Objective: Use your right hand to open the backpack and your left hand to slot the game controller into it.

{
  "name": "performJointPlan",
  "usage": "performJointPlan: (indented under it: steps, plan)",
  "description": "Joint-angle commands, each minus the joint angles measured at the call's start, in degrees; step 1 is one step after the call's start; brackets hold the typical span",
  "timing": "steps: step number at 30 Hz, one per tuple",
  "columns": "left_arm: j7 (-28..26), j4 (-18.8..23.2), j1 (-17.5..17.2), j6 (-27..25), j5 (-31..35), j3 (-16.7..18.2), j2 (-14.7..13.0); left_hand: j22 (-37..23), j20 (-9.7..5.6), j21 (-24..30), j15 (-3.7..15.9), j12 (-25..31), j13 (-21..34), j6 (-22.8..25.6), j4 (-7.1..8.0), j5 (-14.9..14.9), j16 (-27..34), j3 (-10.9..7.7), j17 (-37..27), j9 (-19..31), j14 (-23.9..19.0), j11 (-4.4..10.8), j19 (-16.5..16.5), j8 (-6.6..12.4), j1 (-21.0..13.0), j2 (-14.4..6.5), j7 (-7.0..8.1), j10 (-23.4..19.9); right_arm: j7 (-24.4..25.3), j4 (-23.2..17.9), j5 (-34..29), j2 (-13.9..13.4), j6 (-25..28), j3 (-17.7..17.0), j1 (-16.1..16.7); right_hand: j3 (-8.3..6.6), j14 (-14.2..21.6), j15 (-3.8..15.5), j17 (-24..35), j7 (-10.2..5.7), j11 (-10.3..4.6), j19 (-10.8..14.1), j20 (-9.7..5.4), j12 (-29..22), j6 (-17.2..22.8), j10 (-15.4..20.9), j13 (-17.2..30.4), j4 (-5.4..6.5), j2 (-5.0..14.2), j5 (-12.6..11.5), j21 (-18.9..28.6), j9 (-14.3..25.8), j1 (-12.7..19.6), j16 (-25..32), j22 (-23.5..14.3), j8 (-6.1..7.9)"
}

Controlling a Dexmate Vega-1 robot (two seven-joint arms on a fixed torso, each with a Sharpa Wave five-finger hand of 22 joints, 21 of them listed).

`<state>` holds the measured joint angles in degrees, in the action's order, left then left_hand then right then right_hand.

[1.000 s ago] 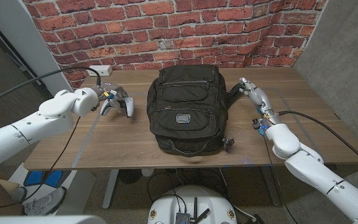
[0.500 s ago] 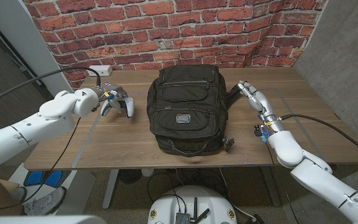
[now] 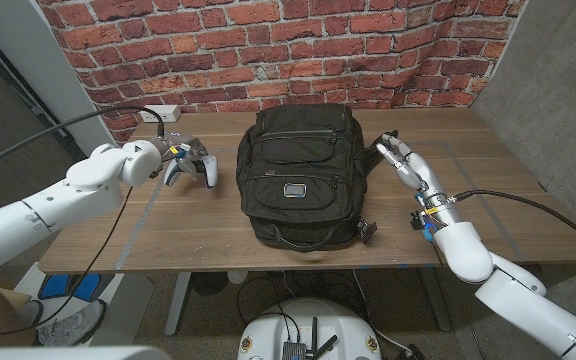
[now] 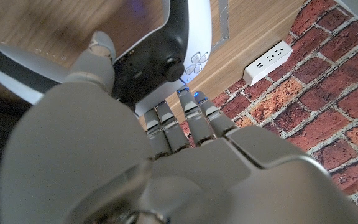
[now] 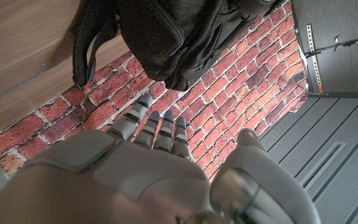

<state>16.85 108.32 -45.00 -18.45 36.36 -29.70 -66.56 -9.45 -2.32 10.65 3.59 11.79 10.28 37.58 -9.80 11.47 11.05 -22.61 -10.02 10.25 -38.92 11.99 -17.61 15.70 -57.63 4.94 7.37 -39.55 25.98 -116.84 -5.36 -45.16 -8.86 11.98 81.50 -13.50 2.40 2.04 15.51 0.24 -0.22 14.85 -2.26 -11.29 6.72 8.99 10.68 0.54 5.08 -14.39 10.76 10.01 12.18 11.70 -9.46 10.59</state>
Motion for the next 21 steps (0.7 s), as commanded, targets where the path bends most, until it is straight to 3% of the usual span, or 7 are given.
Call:
performJointPlan:
  steps: [1, 16, 21]
  plan:
    - [1.87, -1.38, 2.04, 0.74, 0.98, -1.28, 1.20, -0.23, -9.31, 0.34, 9.84, 0.20, 0.19, 2.36, 0.22, 0.28, 0.24, -0.08, -0.13, 0.26, -0.68, 0.15, -0.34, 0.01, -1.97, -3.85, 0.76, -0.62, -0.06, -5.08, -6.56, -1.55, 3.22, -2.06, 4.96, -0.04, 0.88, 0.48, 0.00, -0.40, 0.01, -0.51, -0.41, -0.10, 0.63, 0.63, 0.15, -0.79, -0.07, 0.31, -0.15, 0.16, 1.11, 0.62, -0.16, 0.28]
    - [3.49, -1.67, 3.08, -0.35, 1.54, -2.16, 2.18, -0.23, -9.29, 0.35, 9.88, 0.20, 0.21, 2.91, 0.25, 0.27, 0.24, -0.06, -0.12, 0.27, -1.18, 0.14, -0.53, -0.17, -2.05, -4.32, 0.81, -1.22, -2.11, -7.23, -12.78, -3.63, 2.02, -4.26, 8.00, -1.01, 3.59, 0.08, -0.90, 0.54, -0.22, 0.66, 0.38, -0.36, 1.59, 1.92, 0.27, -4.27, -0.83, 1.59, 0.28, 0.31, 4.37, 1.36, -0.14, 0.64]
    - [4.14, -2.32, 3.86, -0.24, 1.84, -2.79, 2.80, -0.23, -9.27, 0.36, 9.89, 0.19, 0.22, 2.97, 0.26, 0.27, 0.21, -0.05, -0.10, 0.28, -1.27, 0.14, -0.59, -0.26, -2.05, -4.45, 0.86, -1.37, -1.89, -7.63, -14.63, -3.17, 1.77, -4.44, 8.85, -2.32, 4.77, -0.13, -1.22, 0.88, 0.00, 1.27, 0.47, -0.58, 1.92, 2.89, 0.39, -6.51, -0.29, 2.29, 0.36, 0.43, 7.09, 1.67, -0.15, 0.86]
